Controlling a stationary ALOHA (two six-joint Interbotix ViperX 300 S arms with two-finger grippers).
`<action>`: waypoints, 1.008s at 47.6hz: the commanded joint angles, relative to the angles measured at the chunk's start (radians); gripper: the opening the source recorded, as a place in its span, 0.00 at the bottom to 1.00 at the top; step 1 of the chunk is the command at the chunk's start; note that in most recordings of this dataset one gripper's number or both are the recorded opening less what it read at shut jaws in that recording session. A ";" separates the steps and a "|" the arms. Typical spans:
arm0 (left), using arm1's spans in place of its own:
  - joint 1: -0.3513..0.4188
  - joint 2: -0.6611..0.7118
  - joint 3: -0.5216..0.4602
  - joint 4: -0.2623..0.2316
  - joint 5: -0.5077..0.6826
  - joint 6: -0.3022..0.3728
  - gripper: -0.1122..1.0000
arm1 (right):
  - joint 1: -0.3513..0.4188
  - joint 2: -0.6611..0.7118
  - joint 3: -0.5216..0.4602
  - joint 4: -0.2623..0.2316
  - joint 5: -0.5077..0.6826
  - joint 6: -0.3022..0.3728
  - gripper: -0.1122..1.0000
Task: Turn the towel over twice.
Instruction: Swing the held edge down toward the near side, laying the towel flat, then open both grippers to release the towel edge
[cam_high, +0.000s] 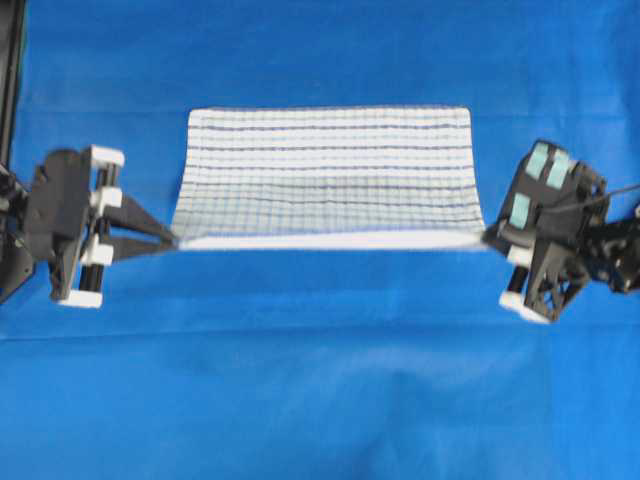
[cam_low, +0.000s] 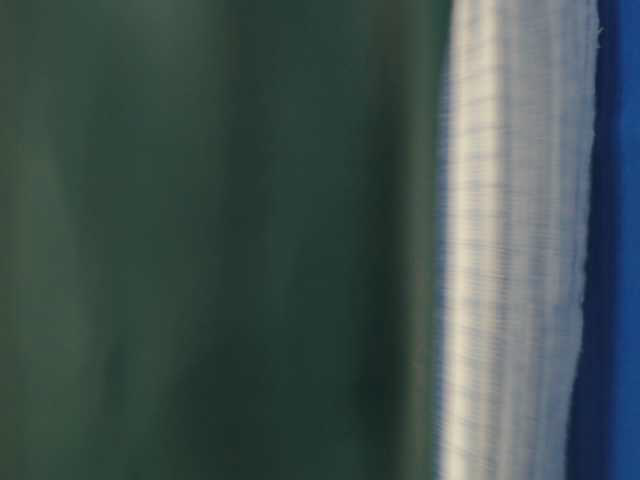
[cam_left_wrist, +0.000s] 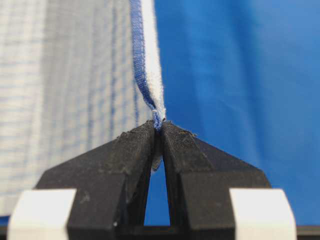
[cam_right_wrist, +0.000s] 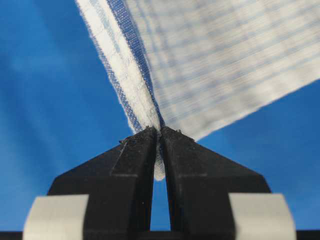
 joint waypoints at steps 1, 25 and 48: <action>-0.057 0.054 -0.015 -0.003 -0.008 -0.029 0.14 | 0.038 0.017 0.002 0.002 -0.051 0.055 0.17; -0.163 0.328 -0.091 -0.003 -0.008 -0.087 0.14 | 0.117 0.141 -0.011 -0.003 -0.112 0.186 0.17; -0.149 0.324 -0.103 -0.003 0.000 -0.084 0.14 | 0.101 0.150 -0.009 -0.020 -0.117 0.186 0.18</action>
